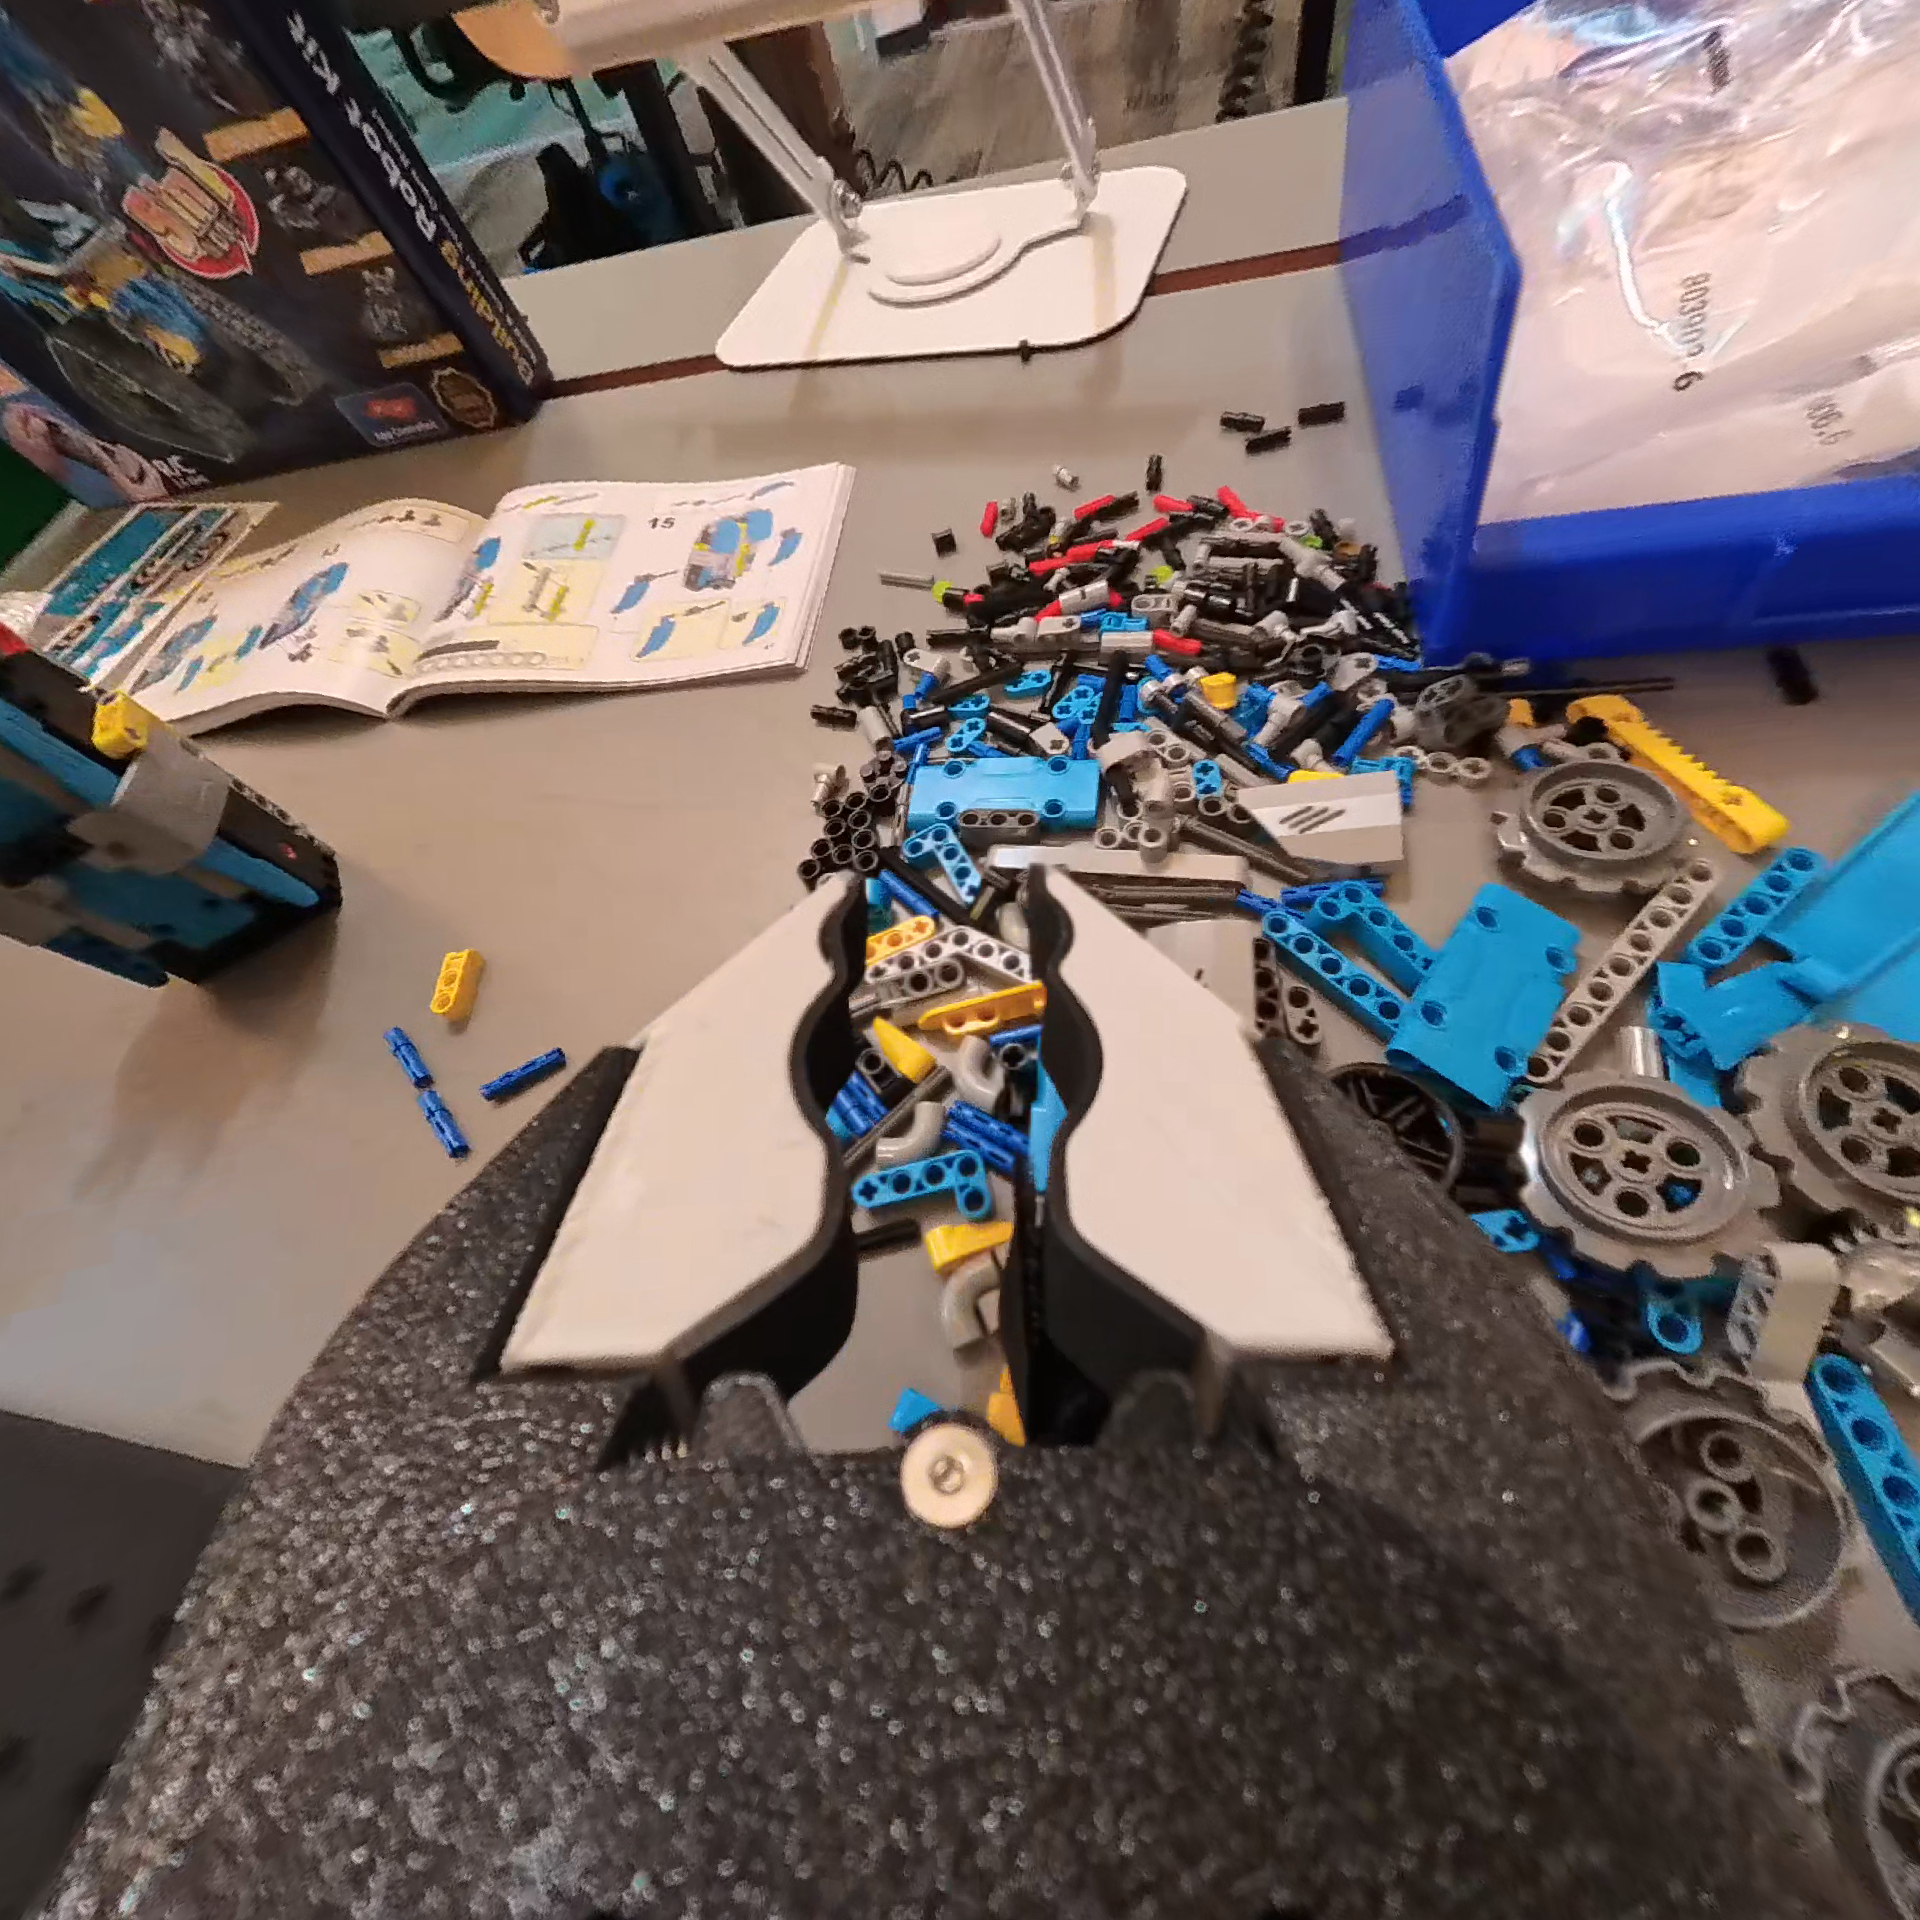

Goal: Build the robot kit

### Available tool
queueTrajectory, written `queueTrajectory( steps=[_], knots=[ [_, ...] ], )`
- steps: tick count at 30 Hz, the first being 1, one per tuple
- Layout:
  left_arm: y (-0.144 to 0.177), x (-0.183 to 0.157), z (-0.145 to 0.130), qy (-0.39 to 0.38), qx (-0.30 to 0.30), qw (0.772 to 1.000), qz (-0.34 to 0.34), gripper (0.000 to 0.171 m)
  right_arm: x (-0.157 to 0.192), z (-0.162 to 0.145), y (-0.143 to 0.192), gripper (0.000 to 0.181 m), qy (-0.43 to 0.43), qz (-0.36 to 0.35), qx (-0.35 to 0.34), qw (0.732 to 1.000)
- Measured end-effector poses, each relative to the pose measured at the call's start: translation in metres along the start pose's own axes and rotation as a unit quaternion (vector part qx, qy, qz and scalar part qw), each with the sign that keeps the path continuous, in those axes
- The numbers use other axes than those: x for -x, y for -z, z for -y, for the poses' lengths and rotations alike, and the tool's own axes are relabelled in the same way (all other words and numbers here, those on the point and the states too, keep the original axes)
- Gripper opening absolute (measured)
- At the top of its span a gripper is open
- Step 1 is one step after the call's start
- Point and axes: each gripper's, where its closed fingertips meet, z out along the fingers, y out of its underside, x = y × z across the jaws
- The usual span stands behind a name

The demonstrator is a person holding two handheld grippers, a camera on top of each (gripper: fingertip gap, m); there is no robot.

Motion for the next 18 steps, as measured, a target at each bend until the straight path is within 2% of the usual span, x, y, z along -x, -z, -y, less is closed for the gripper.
queueTrajectory(
  steps=[4,8,12,16,17,18],
  knots=[
    [0.003,-0.003,0.018,0.044,0.067,0.996,-0.028,0.039,0.002,0.000,-0.001,0.031,0.018,-0.007,-0.006,1.000],
    [-0.024,-0.006,0.017,0.069,0.146,0.986,-0.047,0.039,-0.003,-0.003,-0.002,0.031,0.018,-0.021,-0.001,1.000],
    [-0.057,0.006,0.030,0.047,0.116,0.992,-0.006,0.039,-0.008,-0.003,-0.001,0.031,0.007,-0.028,-0.003,1.000],
    [-0.071,0.002,0.034,0.024,0.088,0.996,-0.007,0.037,-0.020,0.003,0.006,0.031,-0.010,-0.051,-0.024,0.998],
    [-0.071,0.003,0.037,0.018,0.078,0.997,-0.003,0.035,-0.024,0.007,0.009,0.031,-0.017,-0.055,-0.035,0.998],
    [-0.070,0.002,0.041,0.012,0.063,0.998,-0.006,0.026,-0.029,0.011,0.013,0.030,-0.024,-0.061,-0.048,0.997]
  ],
)
